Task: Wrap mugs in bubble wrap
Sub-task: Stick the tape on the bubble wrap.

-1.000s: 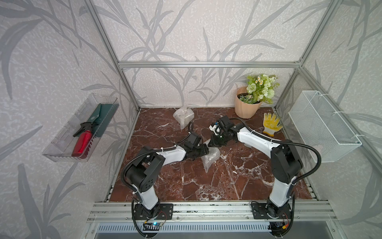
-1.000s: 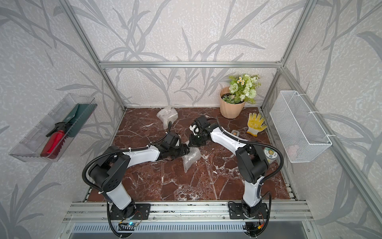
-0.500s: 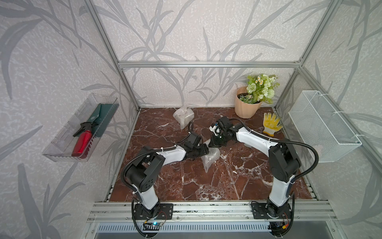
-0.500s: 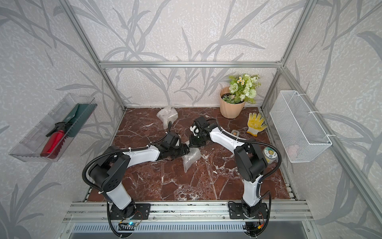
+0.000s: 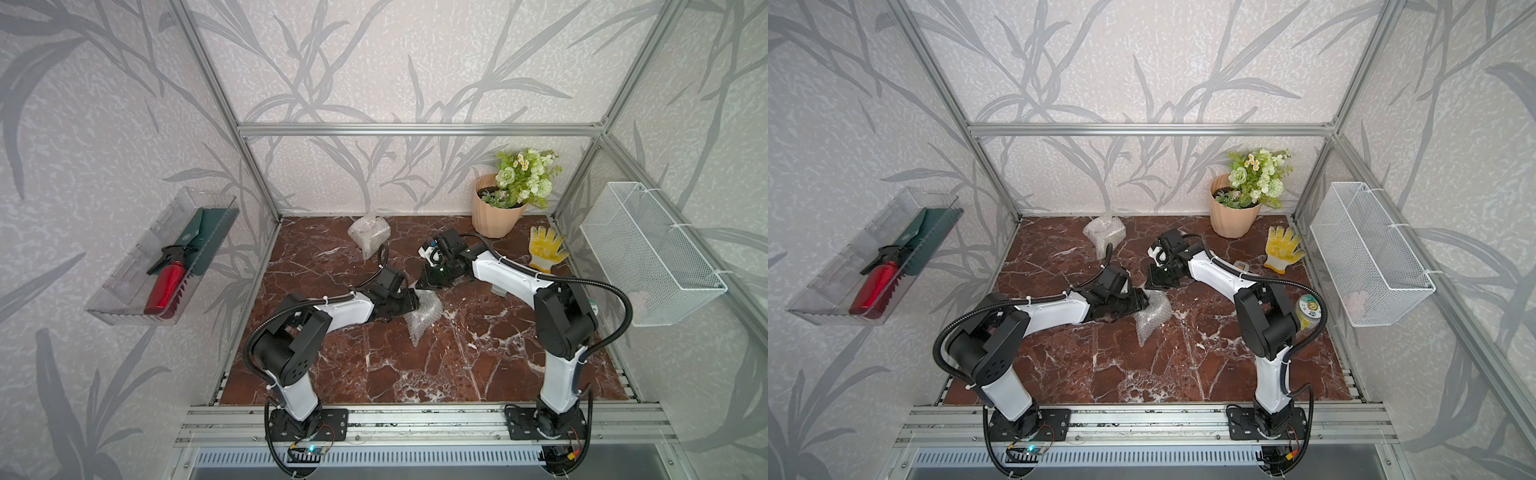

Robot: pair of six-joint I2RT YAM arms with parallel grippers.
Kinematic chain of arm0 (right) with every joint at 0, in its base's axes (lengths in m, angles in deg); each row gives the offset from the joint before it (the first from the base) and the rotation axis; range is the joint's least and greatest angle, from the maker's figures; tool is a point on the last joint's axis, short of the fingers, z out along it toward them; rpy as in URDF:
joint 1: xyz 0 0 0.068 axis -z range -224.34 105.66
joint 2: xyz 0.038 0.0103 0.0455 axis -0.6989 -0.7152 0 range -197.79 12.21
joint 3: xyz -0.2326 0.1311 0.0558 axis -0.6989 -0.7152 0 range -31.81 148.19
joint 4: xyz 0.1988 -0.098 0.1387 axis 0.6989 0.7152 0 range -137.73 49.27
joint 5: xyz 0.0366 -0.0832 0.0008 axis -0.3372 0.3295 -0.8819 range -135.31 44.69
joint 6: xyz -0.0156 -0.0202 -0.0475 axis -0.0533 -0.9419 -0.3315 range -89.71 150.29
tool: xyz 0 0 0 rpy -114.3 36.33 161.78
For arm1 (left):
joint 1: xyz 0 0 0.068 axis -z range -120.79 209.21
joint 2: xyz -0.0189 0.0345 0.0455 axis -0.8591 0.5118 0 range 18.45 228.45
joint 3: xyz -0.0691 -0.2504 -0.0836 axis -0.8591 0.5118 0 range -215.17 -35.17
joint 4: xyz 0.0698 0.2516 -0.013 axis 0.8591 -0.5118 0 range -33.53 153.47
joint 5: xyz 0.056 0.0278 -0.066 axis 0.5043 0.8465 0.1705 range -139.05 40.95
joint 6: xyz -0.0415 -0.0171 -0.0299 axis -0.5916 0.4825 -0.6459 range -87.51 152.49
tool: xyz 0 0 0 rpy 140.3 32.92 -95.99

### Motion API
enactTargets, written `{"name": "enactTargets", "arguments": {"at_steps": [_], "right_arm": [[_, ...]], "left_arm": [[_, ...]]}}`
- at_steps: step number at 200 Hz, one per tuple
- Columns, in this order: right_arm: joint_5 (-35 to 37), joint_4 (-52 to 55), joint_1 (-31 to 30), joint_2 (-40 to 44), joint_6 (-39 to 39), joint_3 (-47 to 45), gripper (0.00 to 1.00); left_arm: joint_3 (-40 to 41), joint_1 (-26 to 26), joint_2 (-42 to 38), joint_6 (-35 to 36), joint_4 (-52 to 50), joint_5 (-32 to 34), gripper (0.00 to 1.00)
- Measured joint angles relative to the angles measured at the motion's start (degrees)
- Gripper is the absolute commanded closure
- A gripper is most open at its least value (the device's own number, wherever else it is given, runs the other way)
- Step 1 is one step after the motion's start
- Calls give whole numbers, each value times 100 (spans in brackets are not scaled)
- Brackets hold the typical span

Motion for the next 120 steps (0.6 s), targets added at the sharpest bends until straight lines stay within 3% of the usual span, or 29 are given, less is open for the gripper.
{"name": "enactTargets", "arguments": {"at_steps": [42, 80, 120], "right_arm": [[184, 4, 31, 354, 4, -52, 100], [610, 17, 72, 1263, -9, -142, 99], [1237, 9, 76, 2295, -24, -769, 89]], "left_arm": [[-20, 20, -247, -13, -527, 184, 24], [-127, 28, -824, -33, -1390, 546, 20], [-146, 33, -1397, -28, -1947, 754, 19]]}}
